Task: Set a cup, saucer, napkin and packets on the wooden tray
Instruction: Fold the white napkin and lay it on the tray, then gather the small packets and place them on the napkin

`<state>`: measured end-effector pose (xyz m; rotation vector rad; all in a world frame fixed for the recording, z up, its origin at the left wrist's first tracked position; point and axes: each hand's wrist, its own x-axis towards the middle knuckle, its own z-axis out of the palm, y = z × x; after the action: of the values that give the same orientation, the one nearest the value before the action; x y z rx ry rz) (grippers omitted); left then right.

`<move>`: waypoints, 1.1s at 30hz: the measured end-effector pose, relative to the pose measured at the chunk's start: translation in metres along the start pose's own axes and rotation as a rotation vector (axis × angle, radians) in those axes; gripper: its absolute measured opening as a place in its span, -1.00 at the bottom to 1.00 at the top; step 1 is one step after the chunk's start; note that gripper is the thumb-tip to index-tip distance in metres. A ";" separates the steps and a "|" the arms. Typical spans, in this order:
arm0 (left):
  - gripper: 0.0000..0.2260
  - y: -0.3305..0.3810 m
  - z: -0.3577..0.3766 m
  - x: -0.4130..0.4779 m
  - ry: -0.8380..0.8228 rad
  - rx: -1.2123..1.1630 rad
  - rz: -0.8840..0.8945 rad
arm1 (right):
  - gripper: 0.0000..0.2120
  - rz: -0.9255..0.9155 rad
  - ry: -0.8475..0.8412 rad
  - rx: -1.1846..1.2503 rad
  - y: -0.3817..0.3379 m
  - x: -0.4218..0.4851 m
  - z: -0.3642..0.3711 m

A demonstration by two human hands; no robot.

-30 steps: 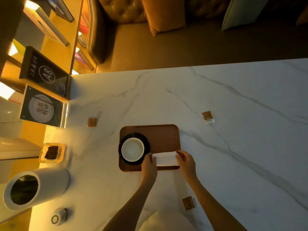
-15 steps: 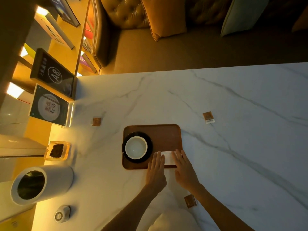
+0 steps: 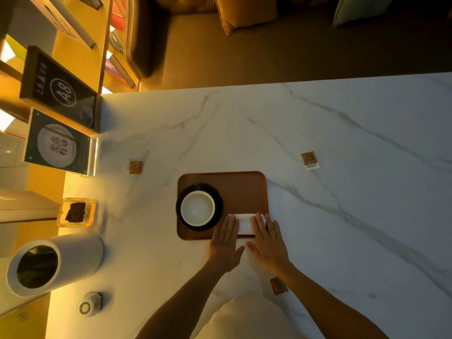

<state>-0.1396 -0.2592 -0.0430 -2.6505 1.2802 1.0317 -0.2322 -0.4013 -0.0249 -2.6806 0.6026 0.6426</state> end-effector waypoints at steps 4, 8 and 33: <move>-0.24 0.001 0.000 0.001 -0.002 -0.002 -0.009 | -0.29 0.001 0.053 0.035 -0.003 0.000 0.003; -0.22 0.002 -0.008 0.000 -0.054 0.027 -0.014 | -0.27 0.003 -0.013 0.011 -0.003 0.000 0.001; -0.67 0.061 -0.020 -0.098 -0.051 -0.164 -0.139 | -0.79 0.554 0.215 0.700 0.055 -0.171 -0.009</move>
<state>-0.2147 -0.2376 0.0441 -2.7629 1.0276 1.2227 -0.3931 -0.3974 0.0552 -1.9266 1.3610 0.1937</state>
